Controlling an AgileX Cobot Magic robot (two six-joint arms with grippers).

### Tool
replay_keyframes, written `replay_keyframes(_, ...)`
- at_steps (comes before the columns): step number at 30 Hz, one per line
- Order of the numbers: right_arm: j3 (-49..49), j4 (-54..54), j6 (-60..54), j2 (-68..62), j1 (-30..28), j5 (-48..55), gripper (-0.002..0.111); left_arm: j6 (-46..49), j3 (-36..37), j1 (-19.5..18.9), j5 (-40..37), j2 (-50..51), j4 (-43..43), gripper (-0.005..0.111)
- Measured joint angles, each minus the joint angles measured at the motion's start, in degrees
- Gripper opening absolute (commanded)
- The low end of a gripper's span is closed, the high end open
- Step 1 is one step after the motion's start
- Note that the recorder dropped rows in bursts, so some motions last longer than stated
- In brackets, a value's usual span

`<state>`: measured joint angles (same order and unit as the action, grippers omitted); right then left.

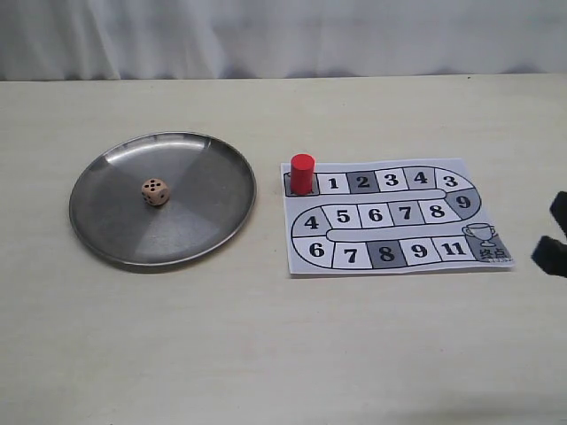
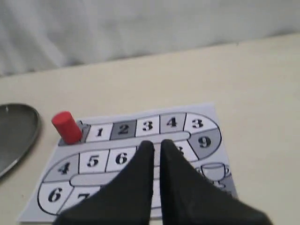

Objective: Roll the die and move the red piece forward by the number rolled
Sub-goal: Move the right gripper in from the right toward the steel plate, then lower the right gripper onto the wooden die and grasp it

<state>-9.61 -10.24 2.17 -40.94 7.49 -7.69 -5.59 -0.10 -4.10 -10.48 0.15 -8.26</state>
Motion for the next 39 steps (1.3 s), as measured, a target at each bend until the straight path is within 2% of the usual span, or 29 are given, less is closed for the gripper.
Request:
replay_keyframes(5,-5.9,0.0,0.3,-17.2,2.3,0.1,0.005,0.0,0.0,0.0,0.0,0.0,0.0,0.0)
replay_keyframes(8,-10.7,0.0,0.3,-25.9,8.0,0.4,0.011,0.0,0.0,0.0,0.0,0.0,0.0,0.0)
replay_keyframes(10,-15.2,0.0,0.3,-31.6,12.2,0.5,0.02,0.0,0.0,0.0,0.0,0.0,0.0,0.0)
replay_keyframes(11,-17.9,0.0,0.3,-34.5,14.2,0.5,0.032,0.0,0.0,0.0,0.0,0.0,0.0,0.0)
replay_keyframes(13,-26.3,0.0,-0.6,-43.1,18.8,0.8,0.047,0.0,0.0,0.0,0.0,0.0,0.0,0.0)
replay_keyframes(17,-46.9,0.0,-2.6,-60.1,25.8,8.2,0.065,0.0,0.0,0.0,0.0,0.0,0.0,0.0)
replay_keyframes(19,-57.3,0.2,-2.9,-68.7,28.3,13.3,0.069,0.0,0.0,0.0,0.0,0.0,0.0,0.0)
replay_keyframes(21,-69.8,0.4,-4.8,-77.4,30.4,16.4,0.069,0.0,0.0,0.0,0.0,0.0,0.0,0.0)
replay_keyframes(25,-86.1,0.4,-10.3,-88.5,32.9,22.9,0.069,0.0,0.0,0.0,0.0,0.0,0.0,0.0)
replay_keyframes(30,-96.3,0.4,-12.2,-96.4,33.8,26.7,0.069,0.0,0.0,0.0,0.0,0.0,0.0,0.0)
replay_keyframes(34,-100.8,0.4,-12.3,-100.8,33.8,27.4,0.069,0.0,0.0,0.0,0.0,0.0,0.0,0.0)
replay_keyframes(36,-102.4,0.4,-13.2,-102.6,33.8,27.5,0.064,0.0,0.0,0.0,0.0,0.0,0.0,0.0)
replay_keyframes(39,-103.6,0.4,-15.9,-104.1,33.8,27.6,0.043,0.0,0.0,0.0,0.0,0.0,0.0,0.0)
